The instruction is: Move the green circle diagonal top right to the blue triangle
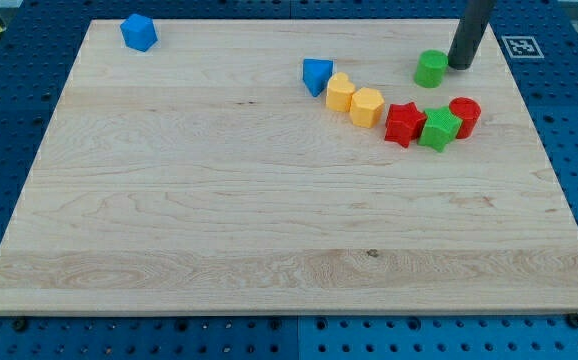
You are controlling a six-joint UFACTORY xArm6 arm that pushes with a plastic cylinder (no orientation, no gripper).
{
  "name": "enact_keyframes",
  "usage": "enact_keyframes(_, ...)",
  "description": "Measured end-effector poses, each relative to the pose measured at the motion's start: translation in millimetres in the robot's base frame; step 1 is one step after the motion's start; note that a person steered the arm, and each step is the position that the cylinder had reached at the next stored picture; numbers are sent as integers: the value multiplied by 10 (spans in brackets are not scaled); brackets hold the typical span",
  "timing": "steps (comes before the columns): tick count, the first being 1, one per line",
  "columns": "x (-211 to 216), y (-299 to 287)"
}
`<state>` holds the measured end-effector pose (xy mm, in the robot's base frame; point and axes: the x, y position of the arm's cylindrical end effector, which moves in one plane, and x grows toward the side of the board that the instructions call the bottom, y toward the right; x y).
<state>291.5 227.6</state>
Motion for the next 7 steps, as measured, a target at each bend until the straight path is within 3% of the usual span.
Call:
enact_keyframes(2, 0, -237)
enact_keyframes(3, 35, 141)
enact_keyframes(4, 345, -30)
enact_keyframes(7, 138, -758)
